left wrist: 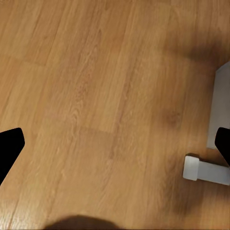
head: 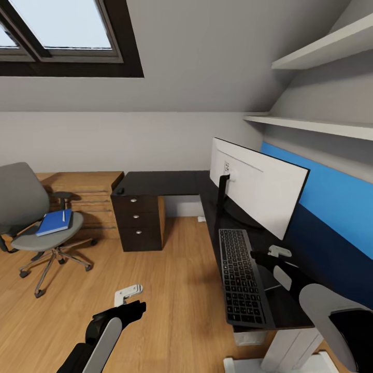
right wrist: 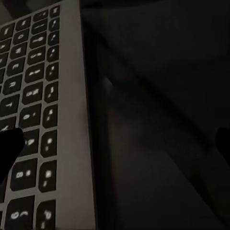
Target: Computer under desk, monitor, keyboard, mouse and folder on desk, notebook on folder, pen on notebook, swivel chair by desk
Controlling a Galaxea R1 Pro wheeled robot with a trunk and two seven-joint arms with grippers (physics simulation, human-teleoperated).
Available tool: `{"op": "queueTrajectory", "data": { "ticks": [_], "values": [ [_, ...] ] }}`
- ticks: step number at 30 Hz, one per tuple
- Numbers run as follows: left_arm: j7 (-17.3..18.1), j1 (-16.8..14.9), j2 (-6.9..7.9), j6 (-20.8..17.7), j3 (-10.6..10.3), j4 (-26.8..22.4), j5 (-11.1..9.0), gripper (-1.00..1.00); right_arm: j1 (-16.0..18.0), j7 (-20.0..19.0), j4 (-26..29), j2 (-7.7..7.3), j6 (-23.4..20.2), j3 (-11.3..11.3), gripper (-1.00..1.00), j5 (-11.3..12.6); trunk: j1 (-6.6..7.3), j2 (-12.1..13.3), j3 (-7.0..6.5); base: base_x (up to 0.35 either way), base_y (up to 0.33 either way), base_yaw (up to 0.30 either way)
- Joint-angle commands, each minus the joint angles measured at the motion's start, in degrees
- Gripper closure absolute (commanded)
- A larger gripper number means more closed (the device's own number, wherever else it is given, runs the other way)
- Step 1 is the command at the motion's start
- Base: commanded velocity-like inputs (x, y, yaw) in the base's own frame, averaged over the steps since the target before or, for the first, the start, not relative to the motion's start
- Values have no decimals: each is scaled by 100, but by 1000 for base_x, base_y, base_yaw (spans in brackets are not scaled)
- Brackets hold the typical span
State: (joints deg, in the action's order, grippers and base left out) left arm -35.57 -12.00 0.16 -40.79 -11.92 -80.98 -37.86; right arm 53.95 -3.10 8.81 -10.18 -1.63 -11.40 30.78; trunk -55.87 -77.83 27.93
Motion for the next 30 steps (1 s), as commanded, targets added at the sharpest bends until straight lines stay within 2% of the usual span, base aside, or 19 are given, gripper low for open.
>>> {"op": "queueTrajectory", "data": {
  "ticks": [1, 8, 13, 30],
  "values": [
    [-55, -5, 2, -7, -6, -6, -53, -100, 3, 16, 5, -2, -18, -57, -100, 55, -1, -4, 6, 55, 0, 0],
    [-55, -5, -5, -8, 1, -7, -40, -100, 5, 277, 6, 16, -28, -369, -100, -26, -1, -4, 6, 20, 0, 0],
    [-57, -5, -1, -8, 29, -15, -38, -100, 5, 420, 6, 28, -30, -461, -100, -40, -1, -4, 6, 4, 0, 0],
    [-63, -5, -24, 1, 48, -14, -37, -100, 5, 476, 6, 39, -37, -509, -100, -54, -1, -4, 6, 0, 0, 0]
  ]
}}
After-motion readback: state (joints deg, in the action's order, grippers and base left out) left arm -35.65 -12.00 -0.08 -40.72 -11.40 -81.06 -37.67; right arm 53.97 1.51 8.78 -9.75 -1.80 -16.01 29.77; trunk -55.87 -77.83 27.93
